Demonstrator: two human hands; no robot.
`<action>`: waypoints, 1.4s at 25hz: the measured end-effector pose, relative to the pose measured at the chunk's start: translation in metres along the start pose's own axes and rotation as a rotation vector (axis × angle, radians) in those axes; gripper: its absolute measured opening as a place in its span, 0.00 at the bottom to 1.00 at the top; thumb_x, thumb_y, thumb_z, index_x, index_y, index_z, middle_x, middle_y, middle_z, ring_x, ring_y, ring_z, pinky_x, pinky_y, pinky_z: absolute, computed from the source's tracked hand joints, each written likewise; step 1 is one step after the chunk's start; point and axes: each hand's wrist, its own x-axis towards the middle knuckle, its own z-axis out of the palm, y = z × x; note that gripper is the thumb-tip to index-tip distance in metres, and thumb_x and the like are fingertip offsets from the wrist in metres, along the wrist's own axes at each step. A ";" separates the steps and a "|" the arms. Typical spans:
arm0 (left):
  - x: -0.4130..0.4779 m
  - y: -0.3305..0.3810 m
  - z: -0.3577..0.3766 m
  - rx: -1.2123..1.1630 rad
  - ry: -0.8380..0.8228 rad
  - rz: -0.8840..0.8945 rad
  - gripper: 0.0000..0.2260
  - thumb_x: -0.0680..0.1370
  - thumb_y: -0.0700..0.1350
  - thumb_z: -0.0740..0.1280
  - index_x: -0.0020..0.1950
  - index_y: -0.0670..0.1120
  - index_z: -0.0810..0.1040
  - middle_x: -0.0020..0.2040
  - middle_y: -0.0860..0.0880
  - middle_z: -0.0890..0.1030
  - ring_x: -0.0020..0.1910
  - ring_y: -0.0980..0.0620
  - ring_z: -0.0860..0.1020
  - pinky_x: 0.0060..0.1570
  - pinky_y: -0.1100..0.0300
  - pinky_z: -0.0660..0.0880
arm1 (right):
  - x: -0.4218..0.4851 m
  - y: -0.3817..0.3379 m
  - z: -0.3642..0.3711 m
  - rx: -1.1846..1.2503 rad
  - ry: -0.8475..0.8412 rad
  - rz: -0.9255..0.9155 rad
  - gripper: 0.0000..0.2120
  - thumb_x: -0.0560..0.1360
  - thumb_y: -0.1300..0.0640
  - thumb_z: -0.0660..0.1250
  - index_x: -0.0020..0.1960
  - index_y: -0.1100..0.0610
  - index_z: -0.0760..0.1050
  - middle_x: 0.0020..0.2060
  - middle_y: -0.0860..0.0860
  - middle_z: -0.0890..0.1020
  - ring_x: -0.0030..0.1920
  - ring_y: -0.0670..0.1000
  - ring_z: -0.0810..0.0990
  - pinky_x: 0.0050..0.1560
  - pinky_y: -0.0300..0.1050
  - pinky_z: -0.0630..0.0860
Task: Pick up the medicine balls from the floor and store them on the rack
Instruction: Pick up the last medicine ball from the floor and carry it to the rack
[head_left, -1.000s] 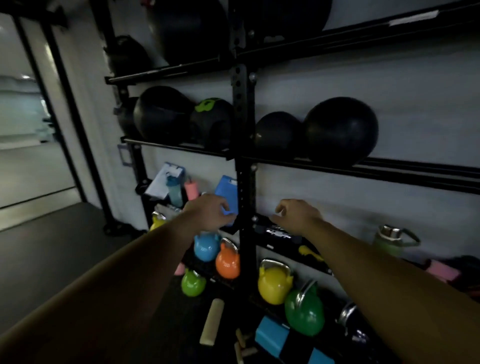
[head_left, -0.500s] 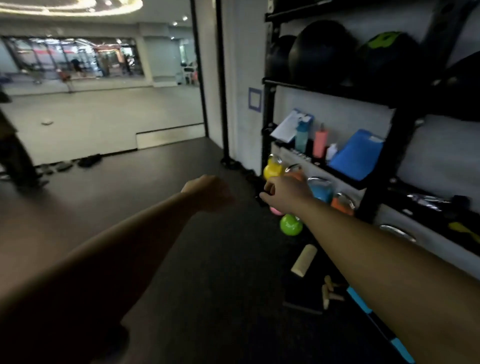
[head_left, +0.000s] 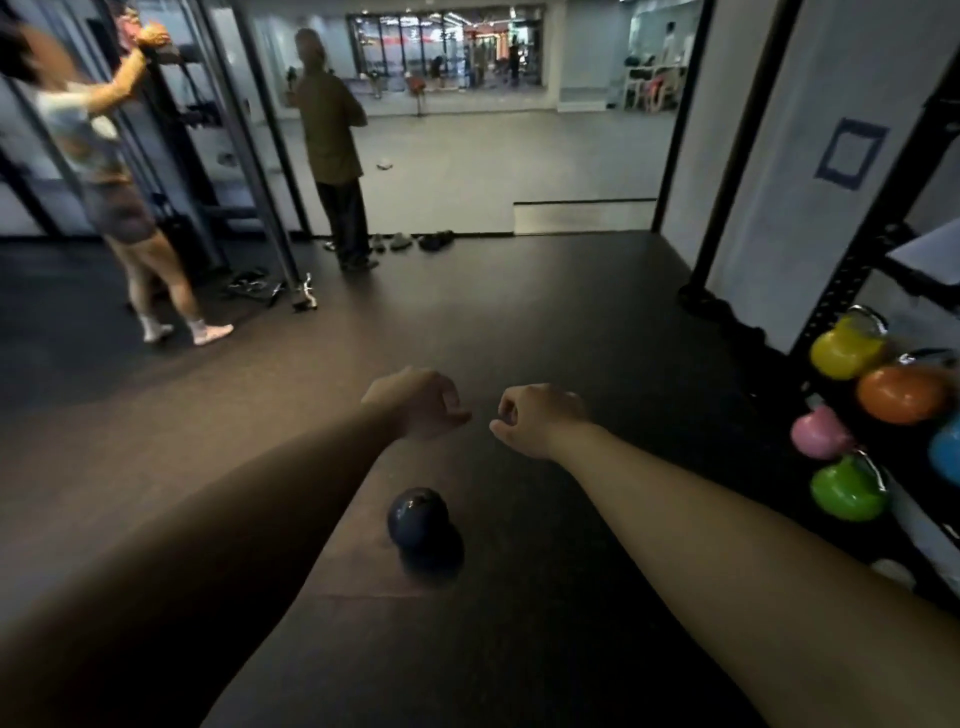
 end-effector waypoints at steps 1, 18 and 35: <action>0.001 -0.018 0.003 -0.030 -0.008 -0.040 0.14 0.74 0.68 0.70 0.44 0.60 0.78 0.49 0.53 0.85 0.49 0.48 0.83 0.53 0.48 0.84 | 0.013 -0.014 0.008 -0.009 -0.015 -0.022 0.15 0.79 0.39 0.65 0.58 0.47 0.78 0.55 0.50 0.83 0.57 0.55 0.80 0.55 0.51 0.72; 0.259 -0.266 0.136 -0.140 -0.330 -0.432 0.31 0.78 0.66 0.70 0.78 0.55 0.71 0.73 0.50 0.79 0.66 0.47 0.80 0.65 0.47 0.79 | 0.363 0.026 0.197 0.016 -0.440 -0.003 0.23 0.79 0.39 0.67 0.71 0.43 0.70 0.65 0.47 0.76 0.65 0.52 0.76 0.63 0.53 0.75; 0.524 -0.553 0.654 -0.330 -0.520 -0.535 0.43 0.75 0.77 0.62 0.80 0.49 0.69 0.77 0.41 0.73 0.72 0.38 0.76 0.71 0.41 0.75 | 0.665 0.118 0.728 -0.136 -0.666 0.088 0.32 0.80 0.31 0.57 0.78 0.45 0.61 0.73 0.52 0.69 0.72 0.59 0.69 0.65 0.63 0.73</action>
